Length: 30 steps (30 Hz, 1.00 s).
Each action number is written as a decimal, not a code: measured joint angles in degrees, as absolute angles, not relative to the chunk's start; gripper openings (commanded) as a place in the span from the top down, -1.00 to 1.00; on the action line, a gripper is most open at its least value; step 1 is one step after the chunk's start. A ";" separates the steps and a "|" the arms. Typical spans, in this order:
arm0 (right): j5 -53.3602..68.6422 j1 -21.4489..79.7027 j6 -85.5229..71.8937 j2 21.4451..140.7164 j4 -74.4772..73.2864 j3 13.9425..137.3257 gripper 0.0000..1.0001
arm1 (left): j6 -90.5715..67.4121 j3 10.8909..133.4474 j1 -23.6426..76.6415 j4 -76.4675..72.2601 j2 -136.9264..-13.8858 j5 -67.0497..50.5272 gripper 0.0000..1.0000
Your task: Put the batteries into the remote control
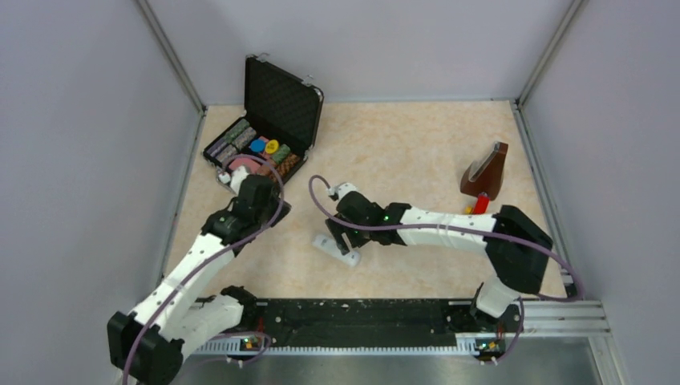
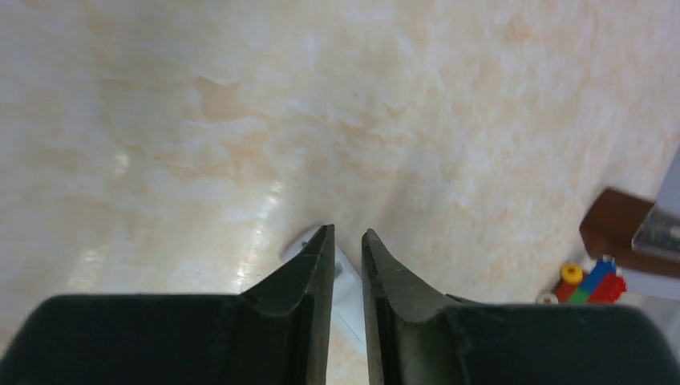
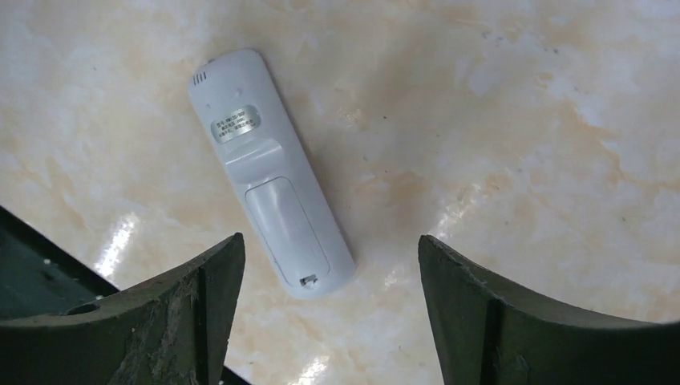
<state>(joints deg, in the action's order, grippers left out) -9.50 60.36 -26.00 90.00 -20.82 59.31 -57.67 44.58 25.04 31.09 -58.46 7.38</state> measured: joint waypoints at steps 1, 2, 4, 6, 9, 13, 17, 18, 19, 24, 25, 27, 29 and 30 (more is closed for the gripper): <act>-9.45 60.75 -23.38 92.33 -20.82 60.36 -0.58 | -58.63 44.27 24.86 32.58 -55.90 10.74 0.35; -9.23 61.12 -21.50 94.02 -20.78 61.04 -0.59 | -59.51 43.68 24.84 34.17 -52.34 14.94 0.25; -8.71 61.84 -18.06 97.14 -20.84 62.35 -0.59 | -60.77 42.59 24.84 36.36 -46.00 21.12 0.04; -8.21 62.54 -15.03 100.14 -20.99 63.66 -0.59 | -61.87 41.65 24.84 38.39 -40.05 27.16 -0.13; -7.57 63.29 -11.99 103.42 -21.15 65.36 -0.55 | -63.13 41.34 24.84 40.91 -34.33 33.82 -0.38; -7.22 63.77 -10.28 106.30 -21.98 67.22 -0.26 | -64.62 41.06 24.84 43.22 -32.03 38.83 -0.56; -7.01 63.90 -10.66 107.22 -22.33 68.07 0.39 | -65.69 40.80 24.84 45.04 -32.14 40.47 -0.72; -7.51 63.88 -11.35 107.46 -22.65 68.47 0.49 | -65.93 40.75 24.84 45.19 -32.25 40.62 -0.77; -7.81 63.75 -12.10 107.68 -23.07 68.82 0.56 | -66.06 40.75 24.84 45.30 -32.40 40.80 -0.84; -9.23 61.95 -17.26 109.06 -24.47 71.05 0.62 | -66.06 40.58 24.84 45.56 -32.69 41.21 -0.98; -9.78 61.21 -18.63 109.32 -24.62 71.44 0.62 | -66.08 40.49 24.84 45.60 -32.69 41.21 -0.98; -11.40 58.92 -22.35 110.06 -24.93 72.55 0.59 | -66.11 40.42 24.84 46.11 -32.69 41.15 -0.98; -13.17 56.77 -25.26 110.93 -25.17 73.76 0.46 | -66.11 40.40 24.84 47.03 -32.67 40.73 -0.98; -14.00 55.99 -26.39 111.63 -25.47 74.76 0.33 | -66.08 40.40 24.84 47.33 -32.67 40.45 -0.98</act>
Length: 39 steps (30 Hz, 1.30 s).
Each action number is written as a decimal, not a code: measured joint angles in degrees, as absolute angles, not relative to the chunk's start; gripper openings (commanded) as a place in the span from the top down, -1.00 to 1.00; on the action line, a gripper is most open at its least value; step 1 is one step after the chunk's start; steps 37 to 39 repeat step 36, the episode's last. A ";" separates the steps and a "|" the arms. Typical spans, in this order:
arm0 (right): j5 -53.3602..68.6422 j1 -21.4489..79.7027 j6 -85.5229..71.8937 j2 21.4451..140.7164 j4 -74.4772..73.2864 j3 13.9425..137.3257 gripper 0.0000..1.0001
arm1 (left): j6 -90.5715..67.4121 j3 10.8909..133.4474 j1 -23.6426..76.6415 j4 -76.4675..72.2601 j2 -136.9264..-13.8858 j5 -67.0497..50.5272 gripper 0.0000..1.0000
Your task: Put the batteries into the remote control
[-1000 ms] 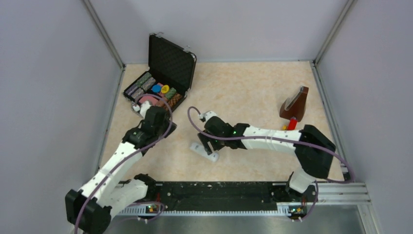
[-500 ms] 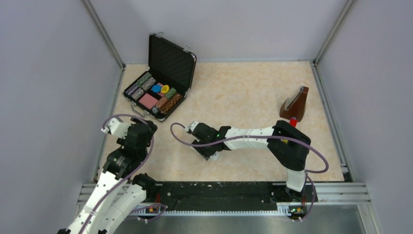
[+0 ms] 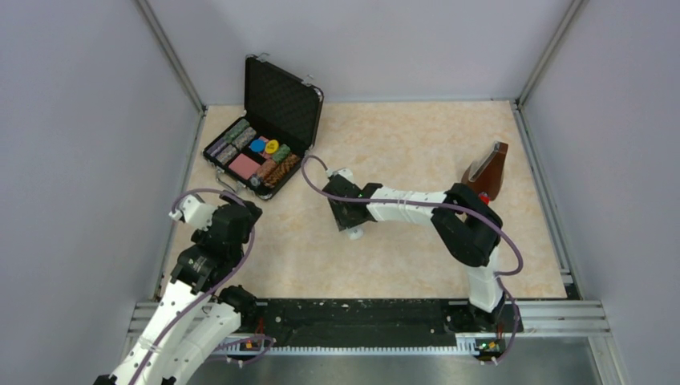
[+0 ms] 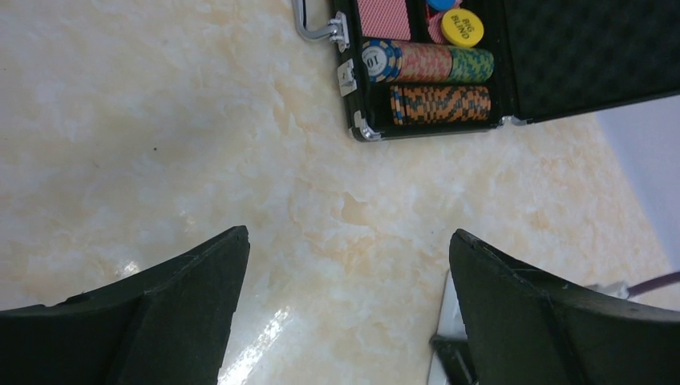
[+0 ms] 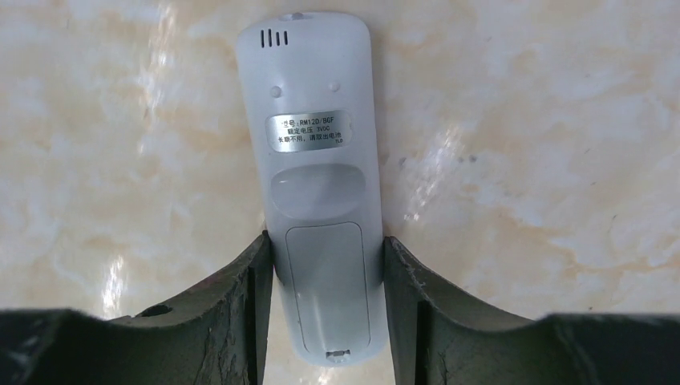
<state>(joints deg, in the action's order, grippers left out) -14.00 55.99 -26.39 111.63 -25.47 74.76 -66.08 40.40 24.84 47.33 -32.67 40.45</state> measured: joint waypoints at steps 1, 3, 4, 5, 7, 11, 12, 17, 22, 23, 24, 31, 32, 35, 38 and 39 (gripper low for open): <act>-14.94 55.29 -27.33 112.49 -25.89 75.96 0.17 | -66.08 40.40 24.84 47.79 -32.64 39.90 -0.98; -16.27 54.57 -28.73 114.13 -26.68 78.28 -0.23 | -65.80 40.40 24.84 48.56 -32.51 38.61 -0.98; -16.82 54.57 -29.41 114.78 -27.24 79.26 -0.39 | -65.39 40.40 24.84 48.69 -32.40 37.78 -0.98; -17.17 54.63 -30.00 115.07 -27.42 79.70 -0.51 | -64.75 40.42 24.84 48.73 -32.27 36.86 -0.98; -17.54 54.74 -30.65 115.15 -27.70 79.85 -0.63 | -62.83 40.60 24.84 48.97 -31.86 34.35 -0.98; -17.98 54.85 -31.20 113.08 -28.23 78.15 -0.91 | -58.50 42.87 24.84 50.81 -31.75 28.53 -0.98; -18.13 54.85 -31.29 111.63 -28.75 77.25 -0.93 | -57.63 43.35 24.84 51.07 -31.73 27.38 -0.98; -20.58 54.74 -31.86 94.21 -33.04 71.61 -0.98 | -52.10 44.64 24.84 51.70 -30.87 20.47 -0.98; -24.25 52.31 -30.63 67.92 -39.59 68.71 -0.98 | -49.19 45.04 24.84 52.03 -27.77 16.51 -0.98; -25.04 51.16 -29.67 63.20 -41.58 69.12 -0.98 | -48.86 45.04 24.84 52.14 -26.96 15.99 -0.98; -26.13 50.11 -28.53 59.00 -44.03 70.08 -0.98 | -48.49 45.06 24.84 52.27 -26.04 15.51 -0.98; -33.56 48.58 -22.55 43.13 -59.66 86.15 -0.98 | -47.33 45.52 24.84 53.15 -19.62 14.04 -0.97; -34.17 48.58 -22.50 41.93 -61.21 87.96 -0.98 | -47.18 45.82 24.84 53.49 -18.87 13.91 -0.95; -35.33 48.58 -22.72 38.63 -65.65 90.94 -0.98 | -46.06 46.92 24.84 54.02 -17.23 12.62 -0.95; -35.48 48.58 -22.96 37.58 -67.16 91.24 -0.98 | -45.56 47.42 24.84 54.22 -16.99 12.05 -0.96; -35.48 48.58 -22.96 37.58 -67.16 91.24 -0.98 | -45.56 47.42 24.84 54.22 -16.99 12.05 -0.96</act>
